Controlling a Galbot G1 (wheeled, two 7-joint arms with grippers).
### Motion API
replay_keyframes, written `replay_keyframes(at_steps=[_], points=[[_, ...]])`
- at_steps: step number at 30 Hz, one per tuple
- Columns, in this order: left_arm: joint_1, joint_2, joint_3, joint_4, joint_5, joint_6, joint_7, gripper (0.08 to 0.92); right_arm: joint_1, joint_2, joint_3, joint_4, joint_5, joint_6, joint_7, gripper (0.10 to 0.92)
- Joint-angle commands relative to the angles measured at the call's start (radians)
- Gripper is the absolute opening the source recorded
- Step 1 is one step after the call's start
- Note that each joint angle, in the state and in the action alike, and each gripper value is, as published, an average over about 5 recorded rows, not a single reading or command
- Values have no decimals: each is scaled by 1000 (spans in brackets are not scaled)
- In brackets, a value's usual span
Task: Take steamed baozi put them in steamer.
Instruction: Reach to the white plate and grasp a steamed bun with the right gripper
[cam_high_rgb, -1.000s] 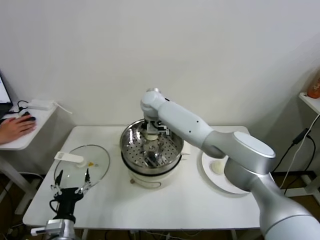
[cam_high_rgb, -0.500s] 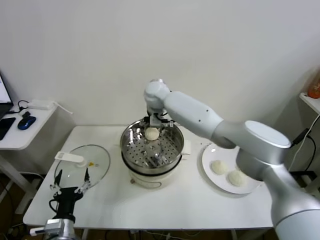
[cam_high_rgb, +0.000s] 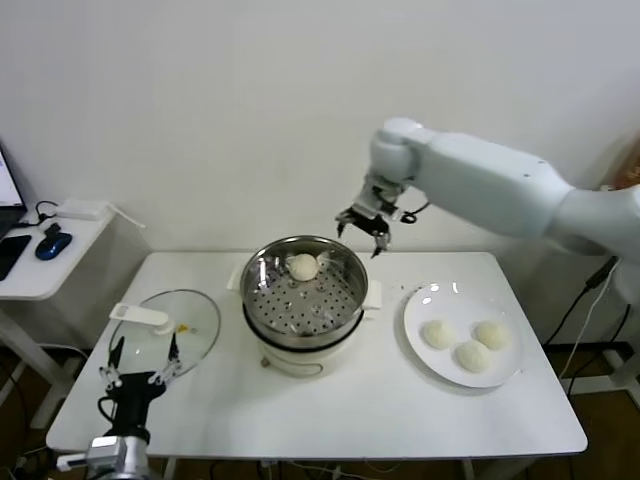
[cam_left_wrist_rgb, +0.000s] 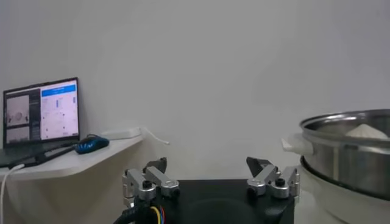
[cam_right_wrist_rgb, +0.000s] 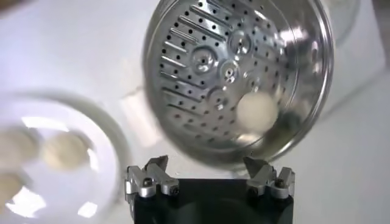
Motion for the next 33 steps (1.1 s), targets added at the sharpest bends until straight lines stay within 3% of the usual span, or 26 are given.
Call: replay_keyframes(at_steps=[1, 10, 23, 33], points=[[4, 3, 3, -3, -15, -7, 2, 823, 15, -270, -139, 46, 301, -255, 34, 823], [10, 0, 1, -6, -13, -9, 4, 823, -270, -320, 41, 1, 126, -276, 63, 823], [23, -8, -4, -15, -12, -8, 4, 823, -460, -168, 201, -189, -27, -262, 85, 823], [17, -15, -2, -7, -14, -9, 1, 823, -494, -109, 207, -251, -64, -247, 75, 823]])
